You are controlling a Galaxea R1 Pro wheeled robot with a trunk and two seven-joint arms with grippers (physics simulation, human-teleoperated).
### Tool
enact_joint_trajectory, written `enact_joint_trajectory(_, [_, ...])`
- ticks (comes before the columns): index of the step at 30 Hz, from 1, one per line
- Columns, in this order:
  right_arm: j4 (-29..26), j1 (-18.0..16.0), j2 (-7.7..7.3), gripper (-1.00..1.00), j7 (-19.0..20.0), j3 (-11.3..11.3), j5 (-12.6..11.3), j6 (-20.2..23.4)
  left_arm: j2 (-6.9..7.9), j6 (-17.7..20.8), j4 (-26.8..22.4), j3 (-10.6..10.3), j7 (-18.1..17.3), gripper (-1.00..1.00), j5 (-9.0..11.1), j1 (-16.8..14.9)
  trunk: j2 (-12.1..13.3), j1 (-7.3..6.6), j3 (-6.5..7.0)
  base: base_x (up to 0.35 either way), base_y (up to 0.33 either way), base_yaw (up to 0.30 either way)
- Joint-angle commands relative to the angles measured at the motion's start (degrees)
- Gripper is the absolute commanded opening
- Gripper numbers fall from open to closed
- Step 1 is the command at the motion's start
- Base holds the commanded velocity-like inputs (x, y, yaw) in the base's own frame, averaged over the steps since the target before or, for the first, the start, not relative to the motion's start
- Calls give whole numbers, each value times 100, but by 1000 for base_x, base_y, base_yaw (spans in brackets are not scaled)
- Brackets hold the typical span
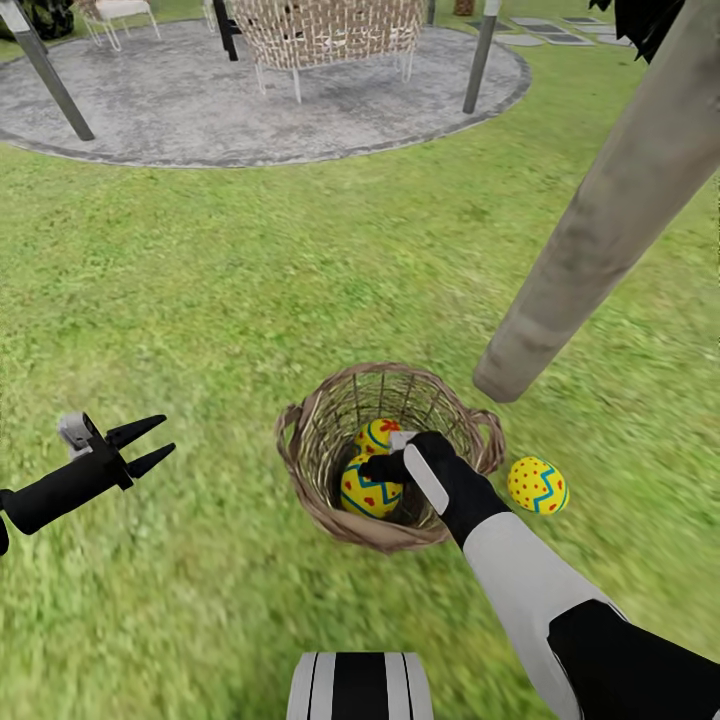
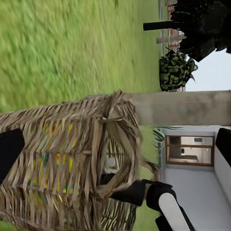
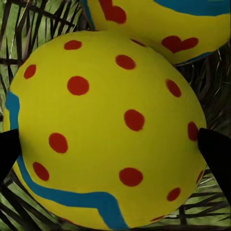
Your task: Take the three Easter eggs out of the wicker basket on the lawn in the garden, then place them on the lawn next to a single tree (choose any tree) so that all three eggs are next to the same tree and none are left in the basket.
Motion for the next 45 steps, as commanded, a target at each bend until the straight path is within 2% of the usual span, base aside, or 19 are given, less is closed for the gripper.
enact_joint_trajectory(1, [-7, -3, 0, -100, -56, 16, -37, 16, 0, 25, 2, 6, -33, 100, -31, -3, 0, -3, 19, 0, 0, 0])
enact_joint_trajectory(6, [-7, -3, 6, -100, -56, 16, -37, 15, 0, 25, 6, 6, -33, 100, -31, -3, 7, -16, 130, 0, 0, 0])
enact_joint_trajectory(24, [11, -3, 15, -100, -56, 17, -37, 15, -9, 16, 33, 9, -33, 100, -31, -3, 7, -16, 130, -33, 0, 0])
enact_joint_trajectory(45, [-14, -3, 5, -100, -70, 16, -6, 25, 36, 24, 46, 24, -33, 100, -31, -3, 35, -70, 596, 0, 0, 0])
